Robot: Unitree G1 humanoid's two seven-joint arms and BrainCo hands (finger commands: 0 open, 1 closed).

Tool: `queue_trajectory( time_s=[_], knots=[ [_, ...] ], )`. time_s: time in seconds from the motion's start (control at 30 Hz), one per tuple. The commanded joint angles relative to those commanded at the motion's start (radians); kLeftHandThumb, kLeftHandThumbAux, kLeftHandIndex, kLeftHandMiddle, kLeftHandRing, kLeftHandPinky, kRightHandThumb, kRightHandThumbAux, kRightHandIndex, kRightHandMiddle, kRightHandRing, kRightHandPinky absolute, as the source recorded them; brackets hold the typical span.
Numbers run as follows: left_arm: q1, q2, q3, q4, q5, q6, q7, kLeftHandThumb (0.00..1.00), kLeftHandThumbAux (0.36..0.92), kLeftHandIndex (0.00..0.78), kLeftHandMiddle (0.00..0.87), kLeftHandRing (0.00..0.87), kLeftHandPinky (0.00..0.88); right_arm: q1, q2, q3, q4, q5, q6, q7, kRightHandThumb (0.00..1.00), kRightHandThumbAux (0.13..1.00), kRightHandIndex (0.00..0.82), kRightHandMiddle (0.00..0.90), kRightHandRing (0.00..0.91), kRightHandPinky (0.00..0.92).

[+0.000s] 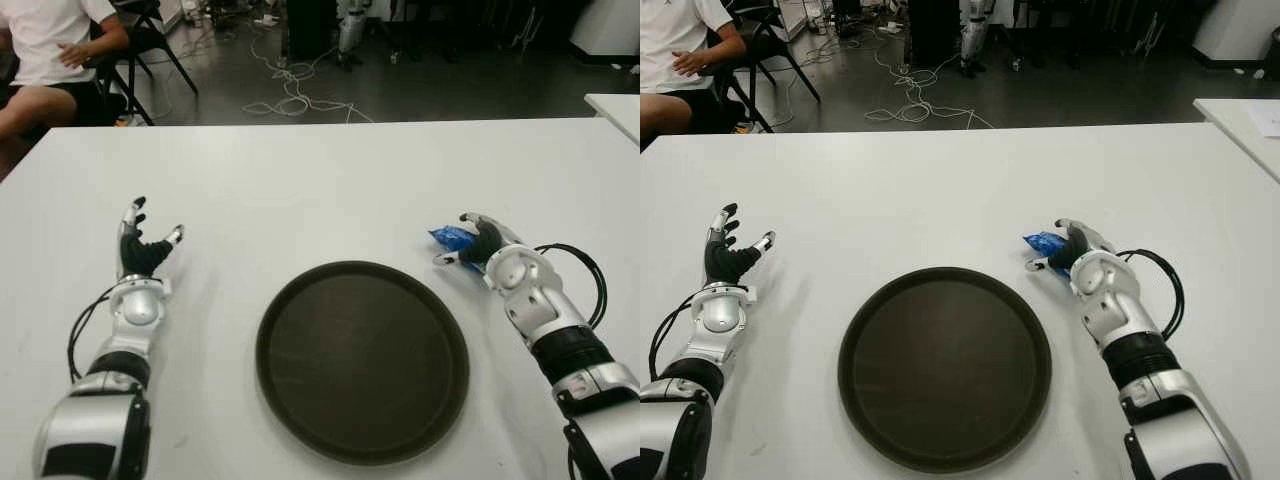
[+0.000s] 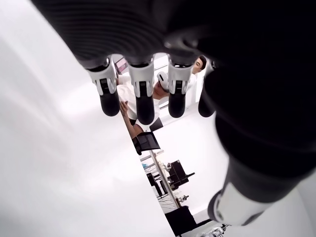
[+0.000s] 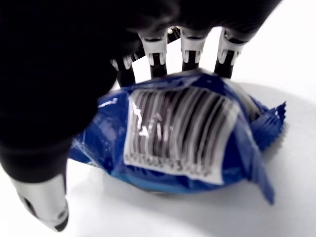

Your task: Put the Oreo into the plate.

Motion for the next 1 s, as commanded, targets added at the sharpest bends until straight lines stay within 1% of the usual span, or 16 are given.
queue_trajectory(
  time_s=[0.33, 0.57, 0.73, 0.9, 1.0],
  knots=[
    [-0.001, 0.001, 0.000, 0.002, 0.000, 0.005, 0.001, 0.000, 0.786, 0.073, 0.115, 0.097, 0.080, 0.001, 0.000, 0.008, 0.000, -0.006, -0.007, -0.010, 0.000, 0.721, 0.044, 0.086, 0.039, 0.000],
    [0.001, -0.002, 0.003, -0.001, -0.004, -0.009, 0.001, 0.000, 0.787, 0.076, 0.120, 0.103, 0.090, -0.005, 0.002, 0.017, 0.014, -0.016, -0.005, -0.016, 0.000, 0.729, 0.042, 0.084, 0.039, 0.000],
    [0.003, -0.002, 0.005, -0.004, -0.007, -0.012, -0.003, 0.000, 0.792, 0.074, 0.115, 0.094, 0.078, -0.011, 0.000, 0.023, 0.023, -0.018, -0.007, -0.013, 0.000, 0.719, 0.050, 0.092, 0.052, 0.000],
    [0.002, -0.001, 0.003, -0.003, -0.005, -0.009, -0.004, 0.000, 0.776, 0.072, 0.109, 0.091, 0.078, -0.036, 0.004, 0.009, 0.050, 0.006, 0.009, 0.016, 0.000, 0.704, 0.063, 0.093, 0.057, 0.000],
    [0.001, 0.000, 0.003, -0.002, -0.006, -0.006, -0.007, 0.000, 0.772, 0.071, 0.107, 0.089, 0.073, -0.044, 0.006, 0.002, 0.058, 0.018, 0.013, 0.027, 0.000, 0.704, 0.071, 0.093, 0.055, 0.000]
  ],
)
